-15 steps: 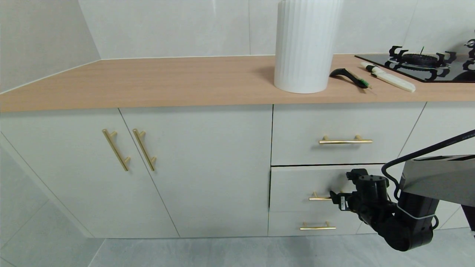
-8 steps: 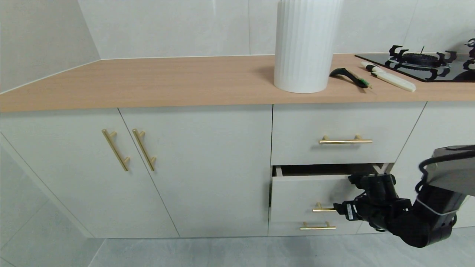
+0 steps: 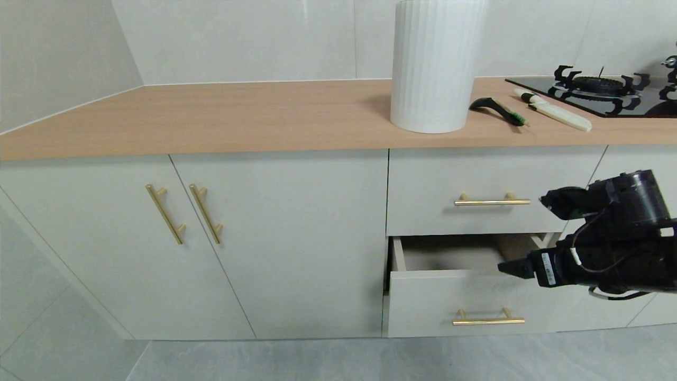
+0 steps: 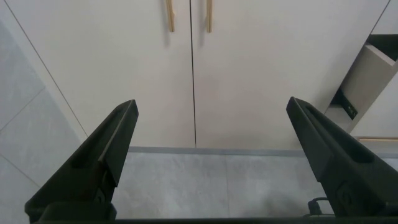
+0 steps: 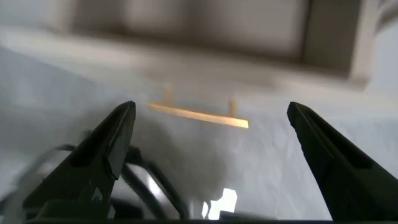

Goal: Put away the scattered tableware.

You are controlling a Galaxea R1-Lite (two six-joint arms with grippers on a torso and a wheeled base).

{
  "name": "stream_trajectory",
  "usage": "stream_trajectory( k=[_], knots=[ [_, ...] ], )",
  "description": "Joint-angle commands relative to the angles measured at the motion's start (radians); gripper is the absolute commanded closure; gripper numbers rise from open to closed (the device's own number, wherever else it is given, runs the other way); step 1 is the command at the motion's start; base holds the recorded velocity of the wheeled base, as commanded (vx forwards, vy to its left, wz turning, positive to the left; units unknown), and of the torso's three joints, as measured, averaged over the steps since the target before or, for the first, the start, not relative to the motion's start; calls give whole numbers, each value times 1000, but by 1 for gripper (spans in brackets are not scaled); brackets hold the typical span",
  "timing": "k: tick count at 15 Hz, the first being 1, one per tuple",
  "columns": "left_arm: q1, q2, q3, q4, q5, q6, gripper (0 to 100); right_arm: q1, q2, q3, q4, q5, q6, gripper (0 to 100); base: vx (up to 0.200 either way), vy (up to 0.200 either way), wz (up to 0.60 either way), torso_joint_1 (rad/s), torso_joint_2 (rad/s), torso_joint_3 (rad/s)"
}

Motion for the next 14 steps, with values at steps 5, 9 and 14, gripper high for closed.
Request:
stream_trajectory(
  k=[5,9,14],
  knots=[
    [0,0,0,0,0,0,0,7,191,-70,-83,-15,4,0,0,0,0,0,0,0],
    [0,2,0,0,0,0,0,10,303,-39,-236,-88,4,0,0,0,0,0,0,0],
    [0,0,0,0,0,0,0,15,315,-24,-271,-90,4,0,0,0,0,0,0,0]
  ],
)
